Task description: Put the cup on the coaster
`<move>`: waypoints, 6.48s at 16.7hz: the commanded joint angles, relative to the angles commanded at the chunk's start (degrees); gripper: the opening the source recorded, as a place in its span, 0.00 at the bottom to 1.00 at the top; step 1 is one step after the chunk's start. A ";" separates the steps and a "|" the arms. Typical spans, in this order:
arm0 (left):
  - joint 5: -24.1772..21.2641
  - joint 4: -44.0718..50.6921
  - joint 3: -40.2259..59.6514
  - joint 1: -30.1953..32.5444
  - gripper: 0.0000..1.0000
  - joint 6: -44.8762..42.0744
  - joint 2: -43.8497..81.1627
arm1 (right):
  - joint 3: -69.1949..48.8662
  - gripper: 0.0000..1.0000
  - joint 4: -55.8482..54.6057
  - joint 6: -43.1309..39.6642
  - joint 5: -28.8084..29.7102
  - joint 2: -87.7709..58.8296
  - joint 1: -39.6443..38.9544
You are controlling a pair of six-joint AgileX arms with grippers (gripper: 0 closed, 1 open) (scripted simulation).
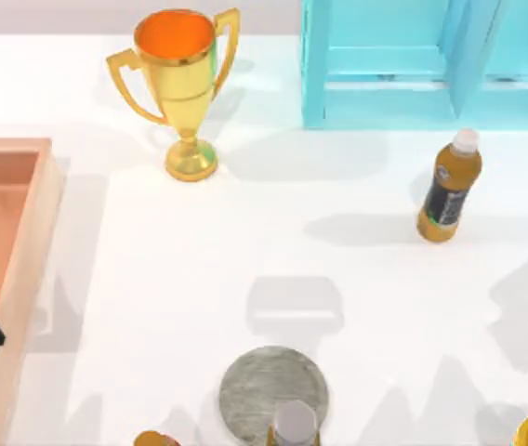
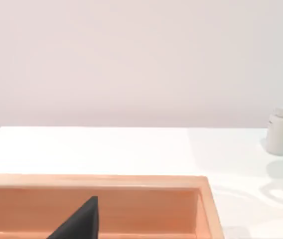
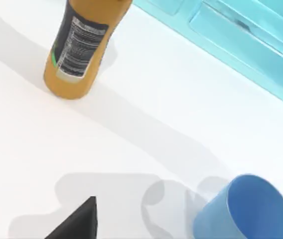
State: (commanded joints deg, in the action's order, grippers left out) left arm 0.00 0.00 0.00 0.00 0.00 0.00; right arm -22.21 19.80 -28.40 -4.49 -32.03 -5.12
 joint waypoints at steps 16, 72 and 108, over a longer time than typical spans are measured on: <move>0.00 0.00 0.00 0.00 1.00 0.00 0.00 | -54.99 1.00 46.53 -61.47 2.35 -66.45 7.72; 0.00 0.00 0.00 0.00 1.00 0.00 0.00 | -47.80 0.00 34.09 -79.20 7.80 -77.75 4.41; 0.00 0.00 0.00 0.00 1.00 0.00 0.00 | -87.09 0.00 55.27 -273.13 5.14 -93.34 -52.26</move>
State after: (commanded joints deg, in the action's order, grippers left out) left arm 0.00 0.00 0.00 0.00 0.00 0.00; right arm -109.30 75.07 -301.53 0.66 -125.36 -57.38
